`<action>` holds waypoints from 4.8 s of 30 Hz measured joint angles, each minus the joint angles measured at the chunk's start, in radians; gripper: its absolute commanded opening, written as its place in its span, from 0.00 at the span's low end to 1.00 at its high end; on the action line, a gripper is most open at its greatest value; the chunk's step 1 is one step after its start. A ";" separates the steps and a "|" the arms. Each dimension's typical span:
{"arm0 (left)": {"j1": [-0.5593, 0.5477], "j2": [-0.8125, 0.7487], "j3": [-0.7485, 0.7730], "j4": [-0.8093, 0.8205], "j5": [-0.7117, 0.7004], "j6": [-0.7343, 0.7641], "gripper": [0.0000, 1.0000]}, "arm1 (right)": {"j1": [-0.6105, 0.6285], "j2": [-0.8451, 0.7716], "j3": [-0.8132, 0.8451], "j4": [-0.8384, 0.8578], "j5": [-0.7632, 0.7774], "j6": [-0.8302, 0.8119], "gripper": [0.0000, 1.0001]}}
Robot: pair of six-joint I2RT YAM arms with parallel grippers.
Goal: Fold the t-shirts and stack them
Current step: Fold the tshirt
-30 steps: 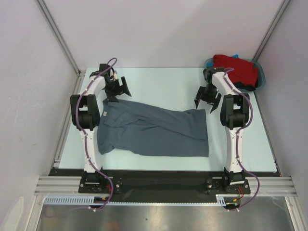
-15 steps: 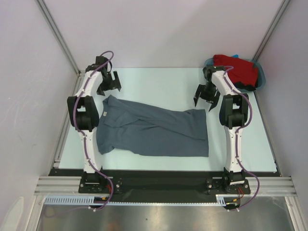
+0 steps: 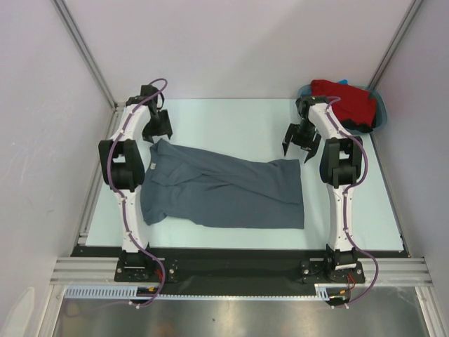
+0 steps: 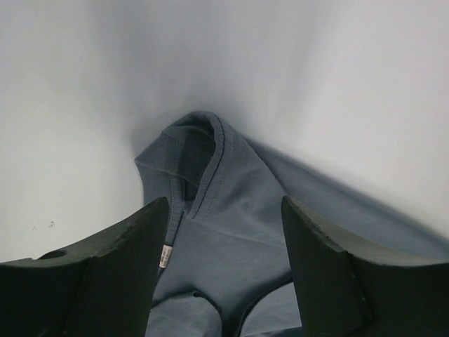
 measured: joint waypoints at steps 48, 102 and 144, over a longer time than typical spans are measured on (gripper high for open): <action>0.196 0.066 0.050 -0.017 0.031 0.003 0.88 | -0.005 0.043 0.114 -0.032 -0.108 -0.032 0.76; 0.159 0.066 0.050 0.008 0.132 -0.028 1.00 | -0.034 0.092 0.118 0.260 -0.447 -0.077 0.02; 0.113 0.065 0.037 0.010 0.162 -0.029 1.00 | -0.004 0.016 -0.010 0.132 -0.259 -0.095 0.53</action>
